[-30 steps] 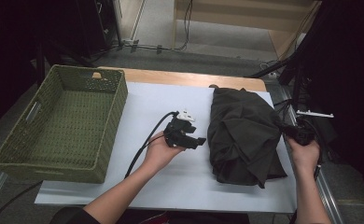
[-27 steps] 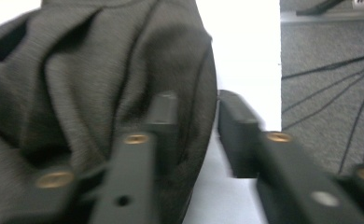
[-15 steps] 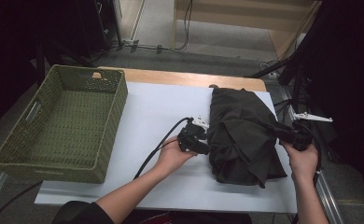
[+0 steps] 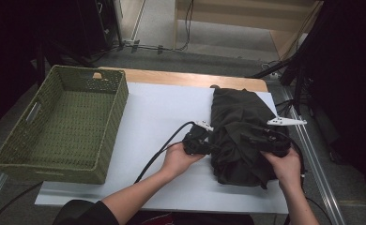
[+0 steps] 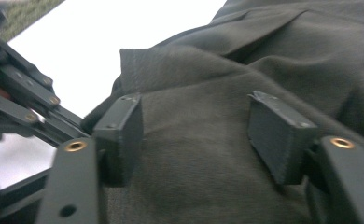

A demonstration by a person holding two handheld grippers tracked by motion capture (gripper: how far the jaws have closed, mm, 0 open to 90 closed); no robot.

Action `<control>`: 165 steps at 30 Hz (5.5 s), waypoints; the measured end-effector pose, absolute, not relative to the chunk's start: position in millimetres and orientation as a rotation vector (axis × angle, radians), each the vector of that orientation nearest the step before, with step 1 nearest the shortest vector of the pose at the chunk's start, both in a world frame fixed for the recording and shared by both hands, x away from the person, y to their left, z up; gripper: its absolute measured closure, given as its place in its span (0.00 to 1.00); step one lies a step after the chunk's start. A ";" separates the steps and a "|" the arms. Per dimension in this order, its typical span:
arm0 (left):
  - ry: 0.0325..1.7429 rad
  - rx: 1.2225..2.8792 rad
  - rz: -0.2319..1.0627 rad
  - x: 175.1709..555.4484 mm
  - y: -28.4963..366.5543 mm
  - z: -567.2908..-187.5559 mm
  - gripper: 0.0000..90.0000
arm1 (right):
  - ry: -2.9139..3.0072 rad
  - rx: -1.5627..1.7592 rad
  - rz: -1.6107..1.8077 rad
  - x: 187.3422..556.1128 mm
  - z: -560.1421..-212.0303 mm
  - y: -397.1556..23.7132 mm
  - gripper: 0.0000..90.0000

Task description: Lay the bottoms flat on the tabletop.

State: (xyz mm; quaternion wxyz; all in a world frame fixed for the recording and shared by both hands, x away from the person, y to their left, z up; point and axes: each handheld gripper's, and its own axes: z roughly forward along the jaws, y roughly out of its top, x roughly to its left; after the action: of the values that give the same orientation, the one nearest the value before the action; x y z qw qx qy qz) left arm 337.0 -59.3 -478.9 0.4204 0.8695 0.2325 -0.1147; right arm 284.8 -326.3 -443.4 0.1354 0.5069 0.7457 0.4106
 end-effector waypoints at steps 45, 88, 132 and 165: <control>0.454 2.174 -0.217 296.6 -38.5 -433.9 0.70 | 2.120 1.631 0.965 173.3 -455.4 -399.9 0.83; 0.657 2.154 -0.439 350.6 -52.2 -471.9 0.99 | 2.423 1.288 0.959 217.0 -487.3 -252.0 0.53; 0.692 2.236 -0.287 321.9 -22.1 -483.6 0.72 | 2.166 1.359 1.136 192.8 -436.6 -308.7 0.48; 0.674 2.195 -0.339 302.3 -1.0 -473.6 0.63 | 1.969 1.590 1.038 231.9 -458.5 -379.5 0.43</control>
State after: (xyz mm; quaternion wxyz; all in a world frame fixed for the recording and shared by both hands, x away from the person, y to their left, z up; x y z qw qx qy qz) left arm 302.3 -1.0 -473.6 0.3987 0.8673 0.2664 -0.1340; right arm 231.9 -379.5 -458.5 0.2017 0.5694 0.7049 0.3717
